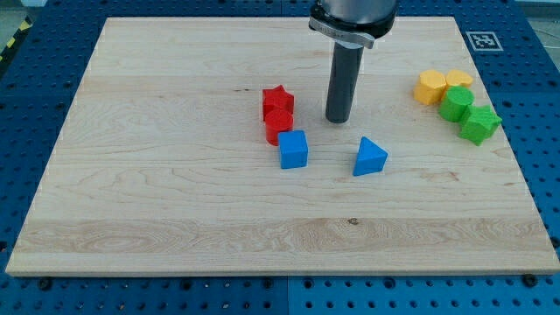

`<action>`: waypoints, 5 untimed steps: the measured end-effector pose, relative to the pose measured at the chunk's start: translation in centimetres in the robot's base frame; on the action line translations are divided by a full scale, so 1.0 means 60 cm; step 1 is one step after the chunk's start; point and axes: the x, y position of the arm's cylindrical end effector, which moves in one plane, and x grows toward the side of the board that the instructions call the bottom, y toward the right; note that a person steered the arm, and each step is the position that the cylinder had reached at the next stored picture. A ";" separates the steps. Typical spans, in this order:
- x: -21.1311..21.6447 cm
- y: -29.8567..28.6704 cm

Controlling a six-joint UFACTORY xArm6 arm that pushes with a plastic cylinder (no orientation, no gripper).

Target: Keep your arm on top right side of the blue triangle

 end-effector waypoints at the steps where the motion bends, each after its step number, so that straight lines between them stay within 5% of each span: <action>1: 0.000 0.002; 5: 0.037 0.096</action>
